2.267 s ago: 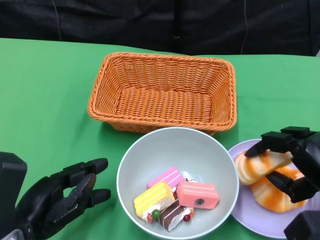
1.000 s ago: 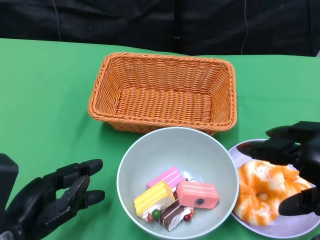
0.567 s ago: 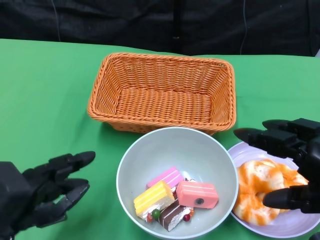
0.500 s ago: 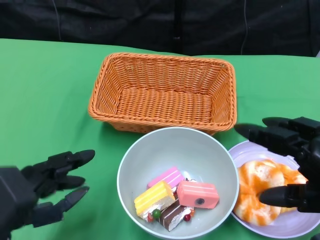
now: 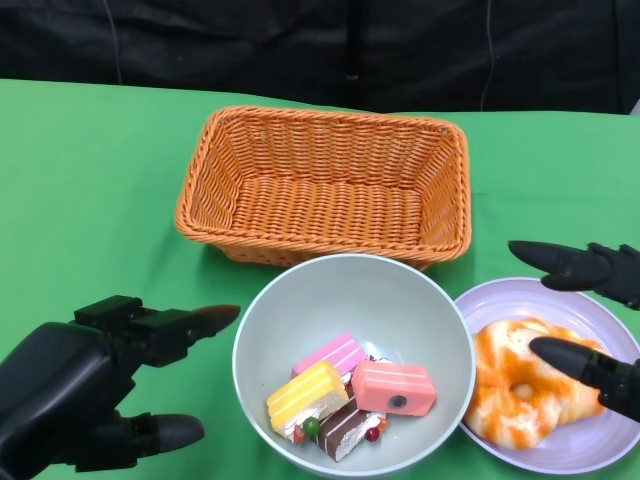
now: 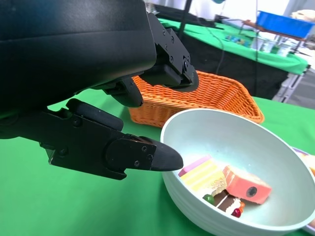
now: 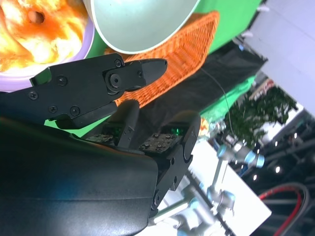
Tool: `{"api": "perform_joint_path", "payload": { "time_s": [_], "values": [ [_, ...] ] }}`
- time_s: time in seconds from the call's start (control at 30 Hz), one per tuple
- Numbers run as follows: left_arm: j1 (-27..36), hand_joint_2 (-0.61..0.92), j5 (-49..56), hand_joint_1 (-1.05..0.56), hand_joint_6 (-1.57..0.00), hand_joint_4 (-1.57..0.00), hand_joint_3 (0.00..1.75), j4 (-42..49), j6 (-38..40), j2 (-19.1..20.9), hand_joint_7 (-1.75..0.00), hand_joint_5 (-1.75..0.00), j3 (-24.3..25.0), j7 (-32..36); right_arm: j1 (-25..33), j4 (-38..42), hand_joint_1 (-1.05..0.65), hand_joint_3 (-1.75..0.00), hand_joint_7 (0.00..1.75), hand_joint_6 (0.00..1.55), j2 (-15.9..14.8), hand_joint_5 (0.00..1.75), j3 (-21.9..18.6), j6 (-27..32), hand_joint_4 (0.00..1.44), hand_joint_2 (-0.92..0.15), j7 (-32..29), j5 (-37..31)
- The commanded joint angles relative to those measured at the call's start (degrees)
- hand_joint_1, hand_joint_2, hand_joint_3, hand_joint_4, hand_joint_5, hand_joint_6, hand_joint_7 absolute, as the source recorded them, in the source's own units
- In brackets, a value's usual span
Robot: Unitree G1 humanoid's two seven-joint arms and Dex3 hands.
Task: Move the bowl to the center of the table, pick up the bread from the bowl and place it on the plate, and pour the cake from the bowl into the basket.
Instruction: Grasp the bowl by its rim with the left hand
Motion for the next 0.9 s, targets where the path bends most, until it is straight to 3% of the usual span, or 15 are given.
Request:
{"api": "perform_joint_path", "payload": {
  "time_s": [0.03,0.07,0.17,0.27,0.4,0.53,0.73,0.9],
  "values": [
    [-1.8,0.91,5.65,-0.46,-0.52,-0.33,0.06,2.58,-7.18,0.97,-0.05,-0.55,-0.56,5.03,1.71,1.47,0.03,-0.97,0.86,0.65,4.64,1.32,-0.6,-4.33,0.54,-0.56,-1.77,9.92],
    [-2.66,0.9,8.58,-0.47,-0.53,-0.33,0.04,3.69,-9.79,1.09,-0.05,-0.55,-1.03,7.27,2.43,1.86,0.05,-1.17,1.04,0.66,6.12,1.42,-0.53,-5.71,0.6,-0.51,-1.83,13.41],
    [-4.48,0.88,14.22,-0.46,-0.55,-0.31,0.02,6.41,-14.79,1.02,-0.05,-0.54,-1.99,12.02,3.56,2.93,0.02,-1.18,1.23,0.73,8.22,1.51,-0.54,-8.72,0.74,-0.55,-1.7,17.56],
    [-6.62,0.84,19.71,-0.42,-0.56,-0.3,0.0,9.16,-19.25,1.25,-0.04,-0.58,-3.43,16.99,4.7,3.87,-0.01,-1.15,1.32,0.79,9.55,1.56,-0.6,-10.97,0.86,-0.58,-2.35,17.28],
    [-10.97,0.81,28.87,-0.37,-0.6,-0.31,0.0,14.21,-24.13,2.23,-0.04,-0.68,-5.94,26.0,6.06,4.21,0.0,-1.34,1.58,0.78,10.78,1.73,-0.07,-11.66,0.92,-0.5,-3.48,15.85],
    [-16.87,0.86,37.94,-0.4,-0.64,-0.31,0.03,19.56,-24.91,4.1,-0.05,-0.74,-9.45,33.68,6.69,4.43,0.01,-1.4,1.63,0.74,11.82,1.75,1.02,-11.73,0.89,-0.46,-3.86,16.14],
    [-21.16,0.91,42.12,-0.45,-0.69,-0.28,0.04,22.34,-22.92,6.54,-0.06,-0.77,-13.35,36.21,6.97,5.0,0.02,-1.37,1.63,0.71,12.15,1.75,1.76,-12.99,0.89,-0.48,-3.92,16.01],
    [-28.44,0.87,51.53,-0.49,-0.71,-0.33,0.0,26.95,-17.78,8.09,-0.04,-0.73,-19.06,41.47,7.51,5.1,0.03,-1.39,1.62,0.7,12.12,1.75,2.21,-13.95,0.9,-0.49,-3.51,16.49]
  ]
}}
